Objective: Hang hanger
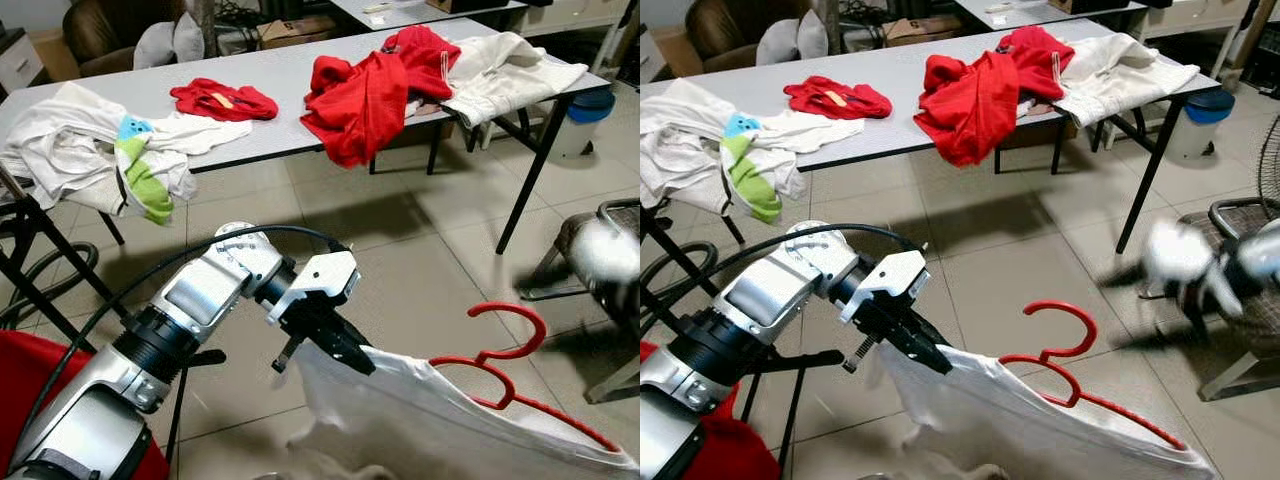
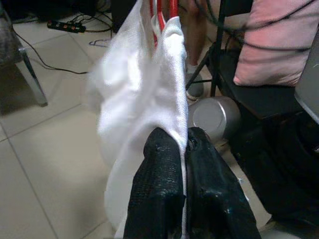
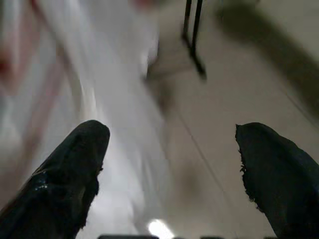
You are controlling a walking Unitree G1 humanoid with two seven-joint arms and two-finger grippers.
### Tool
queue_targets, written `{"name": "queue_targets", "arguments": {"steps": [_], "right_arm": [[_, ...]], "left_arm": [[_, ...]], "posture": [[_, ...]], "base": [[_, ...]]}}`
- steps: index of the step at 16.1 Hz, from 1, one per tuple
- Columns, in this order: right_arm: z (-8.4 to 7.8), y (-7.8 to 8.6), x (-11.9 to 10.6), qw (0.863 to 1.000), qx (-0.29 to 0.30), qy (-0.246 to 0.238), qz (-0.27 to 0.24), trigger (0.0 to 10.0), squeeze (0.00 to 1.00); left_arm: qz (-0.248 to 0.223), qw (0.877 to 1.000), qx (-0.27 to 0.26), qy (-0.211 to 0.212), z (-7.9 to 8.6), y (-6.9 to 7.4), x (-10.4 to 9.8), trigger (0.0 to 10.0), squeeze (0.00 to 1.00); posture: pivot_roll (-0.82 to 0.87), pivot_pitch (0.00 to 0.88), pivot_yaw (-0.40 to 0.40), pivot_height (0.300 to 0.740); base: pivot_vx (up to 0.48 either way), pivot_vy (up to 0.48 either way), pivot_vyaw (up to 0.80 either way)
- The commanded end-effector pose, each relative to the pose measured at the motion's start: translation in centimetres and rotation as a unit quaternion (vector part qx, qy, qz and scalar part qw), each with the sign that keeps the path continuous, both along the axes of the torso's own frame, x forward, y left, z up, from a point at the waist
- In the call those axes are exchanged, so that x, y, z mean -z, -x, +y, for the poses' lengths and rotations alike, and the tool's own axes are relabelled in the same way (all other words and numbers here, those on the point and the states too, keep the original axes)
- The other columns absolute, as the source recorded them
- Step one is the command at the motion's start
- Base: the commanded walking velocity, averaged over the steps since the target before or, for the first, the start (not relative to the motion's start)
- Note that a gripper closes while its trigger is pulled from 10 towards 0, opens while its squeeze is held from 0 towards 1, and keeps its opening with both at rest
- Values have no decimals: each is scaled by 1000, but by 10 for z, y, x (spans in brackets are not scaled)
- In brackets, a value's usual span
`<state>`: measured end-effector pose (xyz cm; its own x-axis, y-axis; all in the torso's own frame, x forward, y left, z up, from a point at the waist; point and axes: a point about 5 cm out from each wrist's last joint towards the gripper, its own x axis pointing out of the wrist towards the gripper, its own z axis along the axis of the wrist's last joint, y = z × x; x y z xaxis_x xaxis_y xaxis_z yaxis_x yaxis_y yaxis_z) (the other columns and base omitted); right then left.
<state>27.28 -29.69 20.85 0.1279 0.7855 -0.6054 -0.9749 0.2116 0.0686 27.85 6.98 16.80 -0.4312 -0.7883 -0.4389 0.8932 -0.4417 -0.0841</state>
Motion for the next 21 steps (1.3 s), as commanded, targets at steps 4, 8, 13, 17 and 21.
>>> {"name": "queue_targets", "arguments": {"steps": [4, 8, 13, 17, 21], "right_arm": [[-12, 0, -4, 996, 66, -64, -8, 10000, 0], [-3, 5, -11, 980, 125, -126, -94, 10000, 0], [23, 24, -32, 970, 97, -151, -164, 10000, 0], [31, 33, -47, 967, 80, -129, -206, 10000, 0], [34, 37, -41, 989, -2, -86, -118, 10000, 0]], "left_arm": [[10, 999, -19, 31, 2, -2, -6, 0, 0], [21, 997, -70, 34, 6, -5, -3, 0, 0], [9, 984, -164, 67, 7, -16, -1, 0, 0], [6, 970, -218, 109, 8, -20, -1, 0, 0], [-10, 973, -202, 111, 4, -12, -1, 0, 0]], "posture": [[-171, 0, 108, 740], [-169, 0, 116, 740], [-189, 0, 134, 740], [-189, 0, 120, 740], [-188, 0, 105, 740]], "base": [[0, 0, 0], [0, 0, 0], [0, 0, 0], [0, 0, 0], [0, 0, 0]]}}
